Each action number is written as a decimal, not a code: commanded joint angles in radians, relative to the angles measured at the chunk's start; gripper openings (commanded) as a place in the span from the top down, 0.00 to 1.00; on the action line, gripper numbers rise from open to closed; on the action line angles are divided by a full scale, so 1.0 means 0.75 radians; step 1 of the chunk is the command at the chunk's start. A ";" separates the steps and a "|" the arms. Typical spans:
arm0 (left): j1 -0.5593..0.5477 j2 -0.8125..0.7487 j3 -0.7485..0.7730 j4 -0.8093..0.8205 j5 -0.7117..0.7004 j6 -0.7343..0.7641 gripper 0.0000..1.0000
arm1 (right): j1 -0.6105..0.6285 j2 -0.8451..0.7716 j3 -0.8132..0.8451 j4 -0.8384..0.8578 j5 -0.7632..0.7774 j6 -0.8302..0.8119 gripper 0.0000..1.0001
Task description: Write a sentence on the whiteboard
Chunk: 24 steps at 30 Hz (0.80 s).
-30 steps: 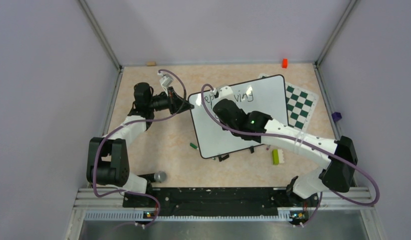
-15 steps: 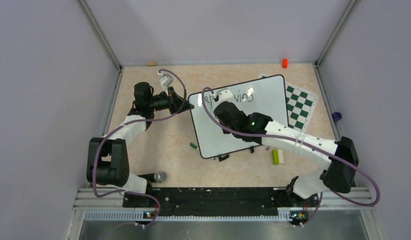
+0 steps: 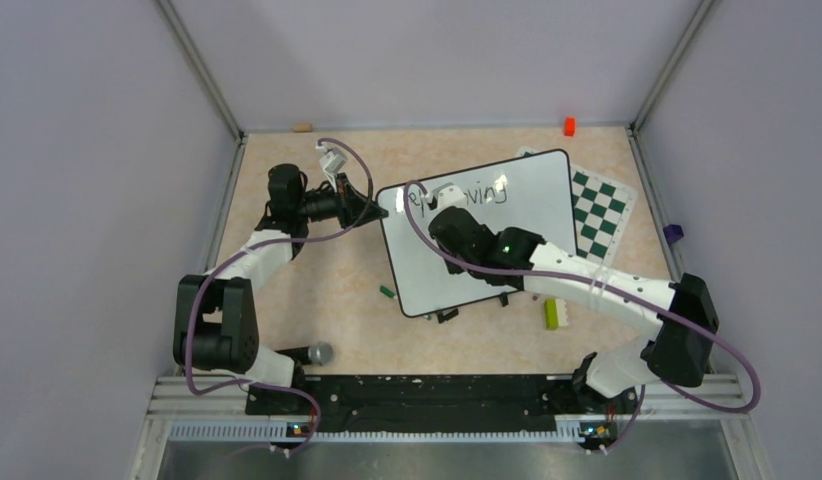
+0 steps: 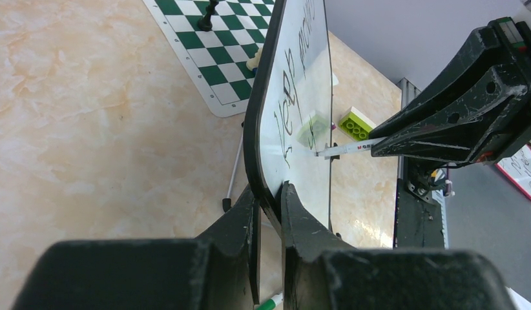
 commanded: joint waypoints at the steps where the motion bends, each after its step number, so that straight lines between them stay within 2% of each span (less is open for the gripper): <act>1: -0.065 0.029 -0.061 -0.148 0.144 0.219 0.88 | -0.014 -0.021 -0.021 -0.002 -0.024 0.012 1.00; 10: -0.065 0.025 -0.061 -0.149 0.146 0.216 0.87 | -0.015 -0.059 0.037 0.000 0.010 0.003 1.00; 24: -0.065 0.025 -0.060 -0.153 0.147 0.219 0.87 | -0.026 -0.063 0.092 0.126 0.115 -0.080 1.00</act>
